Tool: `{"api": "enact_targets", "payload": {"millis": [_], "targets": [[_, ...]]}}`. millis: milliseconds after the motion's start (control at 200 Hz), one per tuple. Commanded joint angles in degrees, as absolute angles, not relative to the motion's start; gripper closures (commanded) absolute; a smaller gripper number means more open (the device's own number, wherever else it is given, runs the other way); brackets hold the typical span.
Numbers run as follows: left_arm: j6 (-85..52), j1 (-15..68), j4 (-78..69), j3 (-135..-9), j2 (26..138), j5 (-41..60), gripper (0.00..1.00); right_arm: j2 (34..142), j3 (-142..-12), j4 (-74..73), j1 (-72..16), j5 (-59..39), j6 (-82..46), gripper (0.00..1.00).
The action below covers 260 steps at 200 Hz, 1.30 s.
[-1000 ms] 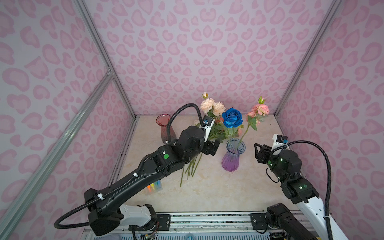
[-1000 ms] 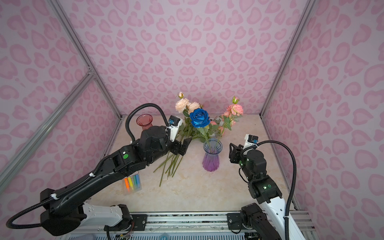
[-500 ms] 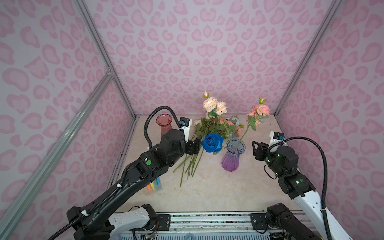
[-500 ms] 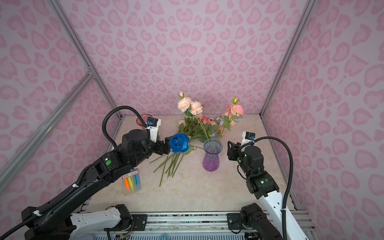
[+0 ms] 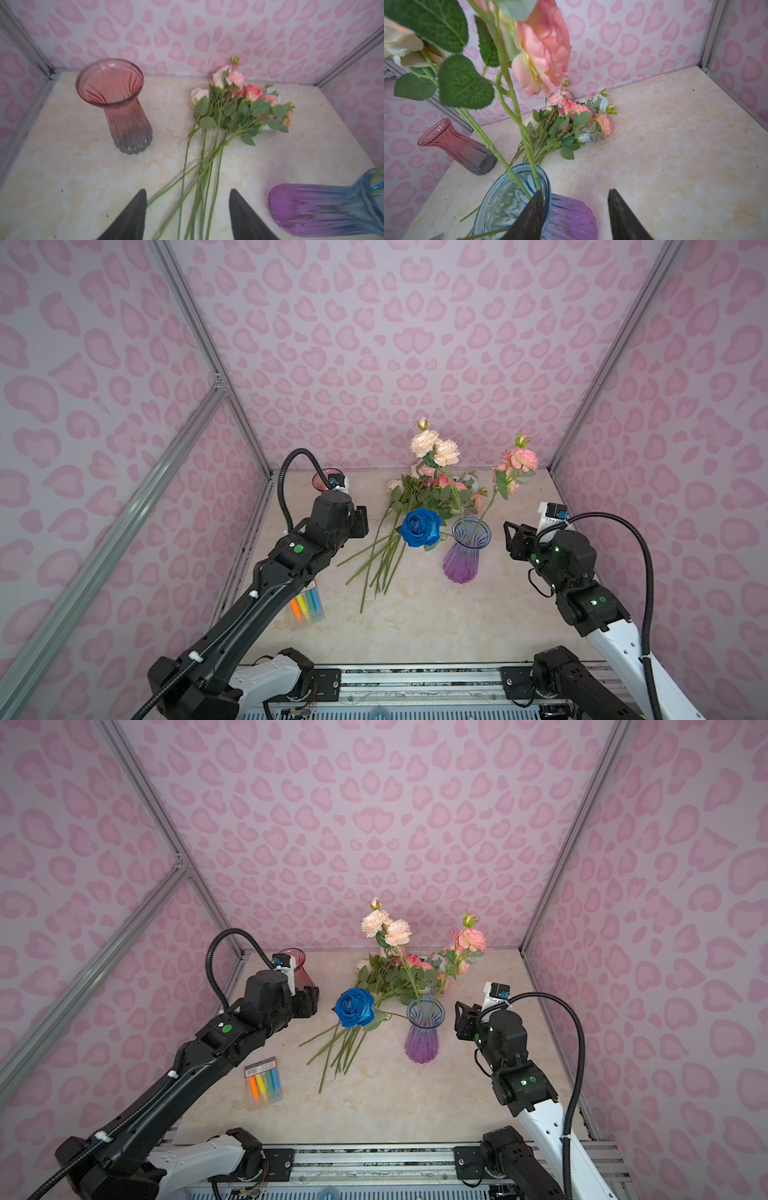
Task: Arrange the flowers into the vase
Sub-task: 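Open the left gripper and draw it back toward the flower bundle, then lower the left gripper onto the bundle and close on the white rose stem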
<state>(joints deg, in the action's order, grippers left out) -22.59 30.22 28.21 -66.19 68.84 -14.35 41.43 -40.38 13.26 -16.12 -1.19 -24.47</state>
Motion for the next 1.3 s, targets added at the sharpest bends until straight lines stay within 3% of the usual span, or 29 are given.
{"api": "enact_targets", "payload": {"millis": [0,105,375,550,840,1020,1080,1295], "targets": [[-25.0,28.3,27.6,-66.4,74.9,-9.3,0.43,40.5,-38.5,12.8,-16.0,-1.7,-26.0,0.49],[-24.6,27.2,27.8,-70.4,84.4,-7.7,0.49,39.9,-36.2,11.5,-15.9,-3.0,-27.9,0.50],[-22.1,27.3,30.2,-84.2,106.1,-13.1,0.54,39.7,-34.0,11.2,-15.8,-4.3,-28.7,0.50],[-20.9,27.3,31.0,-90.8,115.4,-16.4,0.51,39.3,-35.0,11.9,-15.5,-4.2,-28.1,0.49],[-18.0,26.9,32.0,-96.5,125.5,-12.9,0.52,38.9,-34.4,11.9,-15.0,-4.7,-28.3,0.49],[-17.5,26.1,28.8,-93.6,125.8,-9.0,0.63,38.8,-34.3,12.0,-14.8,-4.6,-28.1,0.49],[-17.0,26.1,28.8,-93.6,125.8,-8.4,0.72,38.9,-34.4,12.1,-14.5,-4.7,-28.0,0.49],[-15.7,26.1,29.5,-93.4,122.9,-6.9,0.89,38.6,-35.0,12.1,-14.4,-5.0,-28.1,0.49]]}}
